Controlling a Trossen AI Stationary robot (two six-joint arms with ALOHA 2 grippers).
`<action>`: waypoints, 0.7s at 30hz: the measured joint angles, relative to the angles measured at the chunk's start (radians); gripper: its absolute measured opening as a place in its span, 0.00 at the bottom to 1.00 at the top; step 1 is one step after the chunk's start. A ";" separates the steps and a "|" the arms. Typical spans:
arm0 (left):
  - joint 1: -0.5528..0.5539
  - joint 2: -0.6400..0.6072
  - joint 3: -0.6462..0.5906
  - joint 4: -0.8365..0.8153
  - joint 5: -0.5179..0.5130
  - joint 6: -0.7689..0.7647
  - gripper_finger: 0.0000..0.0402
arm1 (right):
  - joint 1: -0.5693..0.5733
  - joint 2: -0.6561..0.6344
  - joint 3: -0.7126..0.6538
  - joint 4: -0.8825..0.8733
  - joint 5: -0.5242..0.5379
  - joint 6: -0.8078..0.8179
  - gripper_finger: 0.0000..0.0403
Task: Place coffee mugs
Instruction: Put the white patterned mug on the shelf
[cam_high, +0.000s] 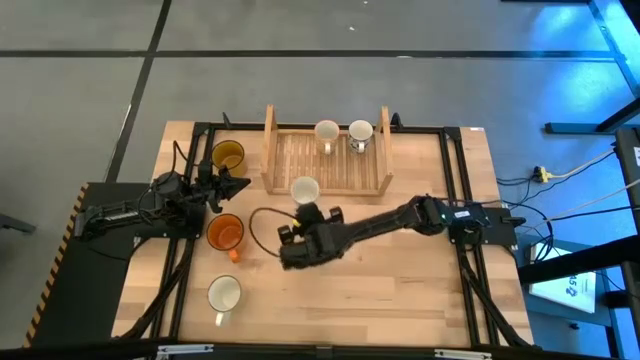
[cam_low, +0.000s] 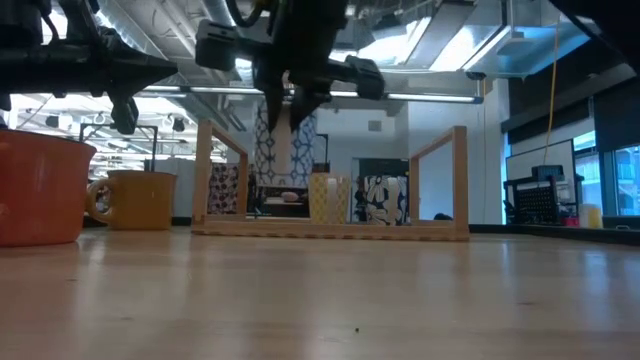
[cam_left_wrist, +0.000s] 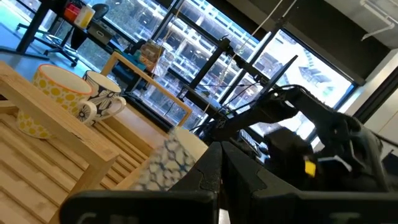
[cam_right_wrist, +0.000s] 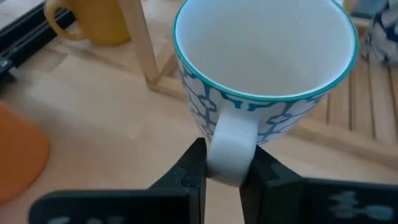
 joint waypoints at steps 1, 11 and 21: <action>0.000 0.000 0.000 0.000 0.000 0.000 0.01 | -0.014 -0.001 0.002 0.024 -0.005 -0.034 0.10; 0.000 0.000 0.000 0.000 0.000 0.000 0.01 | -0.186 -0.006 0.002 0.214 -0.128 -0.325 0.10; 0.000 0.000 0.000 0.000 0.002 0.000 0.01 | -0.302 -0.006 0.002 0.299 -0.211 -0.404 0.10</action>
